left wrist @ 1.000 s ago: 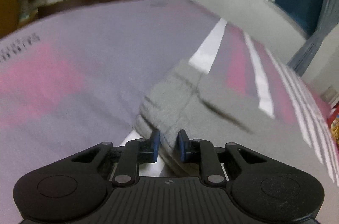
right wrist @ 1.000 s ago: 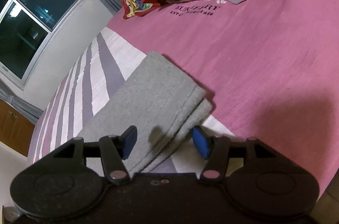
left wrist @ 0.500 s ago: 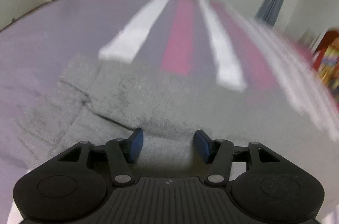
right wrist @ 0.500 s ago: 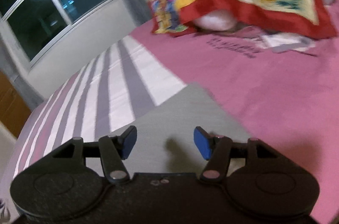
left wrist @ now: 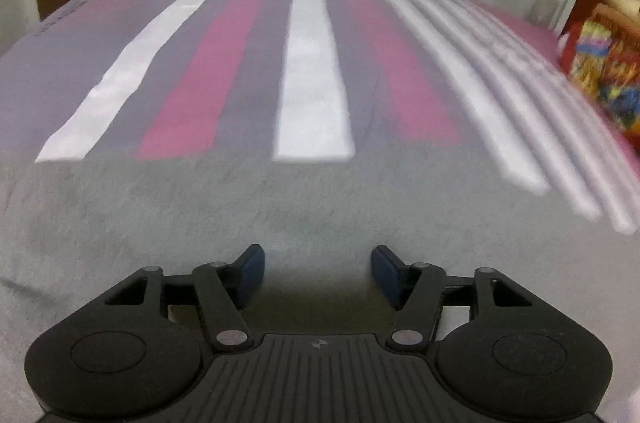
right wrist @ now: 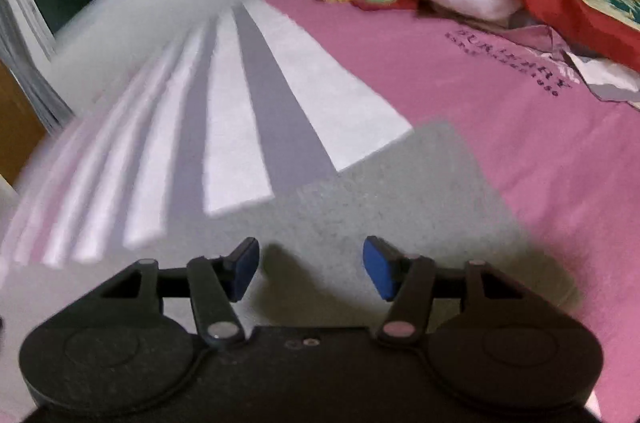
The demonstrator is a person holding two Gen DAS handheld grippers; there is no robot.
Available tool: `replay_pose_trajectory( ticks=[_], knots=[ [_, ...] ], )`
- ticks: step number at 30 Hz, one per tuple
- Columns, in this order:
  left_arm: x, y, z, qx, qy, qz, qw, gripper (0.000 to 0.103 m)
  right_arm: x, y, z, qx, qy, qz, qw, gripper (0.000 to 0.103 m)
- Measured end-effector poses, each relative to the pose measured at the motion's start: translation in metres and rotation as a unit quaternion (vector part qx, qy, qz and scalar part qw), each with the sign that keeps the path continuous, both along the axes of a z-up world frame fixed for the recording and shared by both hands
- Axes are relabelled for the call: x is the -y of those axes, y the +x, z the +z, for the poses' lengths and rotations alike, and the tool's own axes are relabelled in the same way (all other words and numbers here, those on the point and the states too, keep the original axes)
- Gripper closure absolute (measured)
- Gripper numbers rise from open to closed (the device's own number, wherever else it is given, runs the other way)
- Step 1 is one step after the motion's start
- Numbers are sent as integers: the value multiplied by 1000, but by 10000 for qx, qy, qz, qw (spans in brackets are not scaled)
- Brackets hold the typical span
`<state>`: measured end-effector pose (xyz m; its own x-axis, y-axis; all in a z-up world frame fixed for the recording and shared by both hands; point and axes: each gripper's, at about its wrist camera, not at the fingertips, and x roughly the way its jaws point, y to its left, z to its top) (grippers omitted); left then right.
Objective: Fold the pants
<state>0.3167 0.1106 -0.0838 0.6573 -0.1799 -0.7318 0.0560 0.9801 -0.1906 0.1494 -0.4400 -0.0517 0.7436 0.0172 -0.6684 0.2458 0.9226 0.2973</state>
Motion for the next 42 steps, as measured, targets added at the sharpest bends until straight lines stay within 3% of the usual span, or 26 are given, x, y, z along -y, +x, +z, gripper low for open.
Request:
replay_pose_trajectory(
  ticks=[2, 5, 8, 10, 11, 12, 14, 17, 20, 22, 24, 27, 30, 33, 35, 38, 39, 42],
  knots=[
    [9, 5, 14, 276, -295, -158, 9991, 44, -2, -6, 10, 314, -168, 47, 9994, 46],
    [30, 19, 11, 215, -203, -248, 9993, 43, -7, 3, 18, 540, -49, 223, 9983, 45],
    [49, 33, -8, -120, 199, -365, 9991, 25, -27, 19, 19, 538, -41, 565, 9969, 45],
    [62, 32, -10, -98, 534, -405, 9977, 23, -43, 32, 11, 384, -94, 875, 9954, 45],
    [65, 29, -5, -68, 518, -391, 9979, 23, -50, 41, 6, 105, -167, 956, 9952, 45],
    [65, 24, 2, 61, 317, -439, 9985, 23, -59, 43, 4, -40, -327, 877, 9956, 44],
    [69, 15, 12, 316, -127, -619, 9975, 23, -73, 36, 13, 357, -185, 1051, 9937, 43],
    [94, 8, 13, 407, -211, -910, 9948, 23, -107, 37, 21, 766, 167, 1489, 9857, 43],
    [116, 6, 2, 301, -389, -1002, 9937, 23, -148, 54, 15, 715, 675, 1998, 9749, 44],
    [132, 2, -2, 347, -133, -1000, 9943, 23, -167, 65, 6, 503, 848, 2240, 9696, 45],
    [150, 5, -7, 388, 344, -1056, 9931, 23, -177, 74, -6, 201, 707, 2386, 9683, 45],
    [138, 3, -1, 377, 832, -1032, 9905, 22, -155, 72, -7, 161, 461, 2416, 9691, 48],
    [92, 1, 5, 220, 1053, -725, 9916, 20, -103, 49, -1, 188, 217, 1996, 9794, 49],
    [33, -5, 5, 15, 1218, -120, 9925, 19, -23, 26, -2, 132, 250, 1224, 9921, 50],
    [-7, -17, 14, -66, 997, 359, 9943, 19, 24, 8, 0, 72, 205, 553, 9982, 50],
    [-57, -59, 31, 242, 641, 838, 9941, 19, 66, -35, 16, 294, 562, -181, 9978, 46],
    [-69, -75, 34, 300, 644, 966, 9928, 19, 77, -58, 22, 581, 793, -256, 9948, 46],
    [-95, -118, 33, 365, 679, 1252, 9891, 19, 98, -106, 16, 833, 1583, -556, 9823, 46]
  ],
)
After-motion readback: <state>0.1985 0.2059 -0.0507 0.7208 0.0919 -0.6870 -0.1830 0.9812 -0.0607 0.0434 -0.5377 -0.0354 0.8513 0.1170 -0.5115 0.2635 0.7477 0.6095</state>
